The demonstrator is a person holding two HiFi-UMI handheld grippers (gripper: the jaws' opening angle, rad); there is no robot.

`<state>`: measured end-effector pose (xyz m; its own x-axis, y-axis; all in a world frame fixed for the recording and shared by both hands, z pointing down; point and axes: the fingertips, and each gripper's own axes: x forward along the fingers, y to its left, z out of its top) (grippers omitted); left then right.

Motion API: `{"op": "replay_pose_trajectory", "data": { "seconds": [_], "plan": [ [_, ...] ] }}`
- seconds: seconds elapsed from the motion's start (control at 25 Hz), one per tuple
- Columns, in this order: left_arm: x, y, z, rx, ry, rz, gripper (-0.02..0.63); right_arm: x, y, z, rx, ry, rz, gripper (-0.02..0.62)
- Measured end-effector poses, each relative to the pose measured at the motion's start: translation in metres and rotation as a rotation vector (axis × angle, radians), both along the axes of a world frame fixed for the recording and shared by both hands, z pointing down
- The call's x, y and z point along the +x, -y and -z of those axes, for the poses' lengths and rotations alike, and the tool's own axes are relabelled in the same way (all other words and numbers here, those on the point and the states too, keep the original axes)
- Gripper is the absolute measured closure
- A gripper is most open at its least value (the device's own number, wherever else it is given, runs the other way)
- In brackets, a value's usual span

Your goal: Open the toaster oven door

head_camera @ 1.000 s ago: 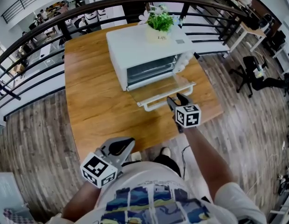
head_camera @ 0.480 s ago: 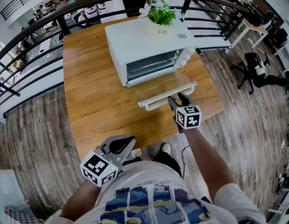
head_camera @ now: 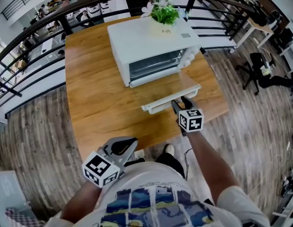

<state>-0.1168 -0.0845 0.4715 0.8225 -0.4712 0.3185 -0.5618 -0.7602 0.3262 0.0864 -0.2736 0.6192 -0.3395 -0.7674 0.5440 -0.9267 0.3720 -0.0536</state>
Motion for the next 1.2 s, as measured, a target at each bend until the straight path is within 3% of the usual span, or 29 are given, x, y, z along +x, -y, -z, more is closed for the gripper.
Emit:
{"op": "replay_pose_trajectory", "data": {
  "seconds": [1.2],
  "plan": [
    [0.006,0.01,-0.002,-0.004,0.023,-0.025,0.604,0.007,-0.013,-0.056,0.003,0.001,0.007,0.387]
  ]
}}
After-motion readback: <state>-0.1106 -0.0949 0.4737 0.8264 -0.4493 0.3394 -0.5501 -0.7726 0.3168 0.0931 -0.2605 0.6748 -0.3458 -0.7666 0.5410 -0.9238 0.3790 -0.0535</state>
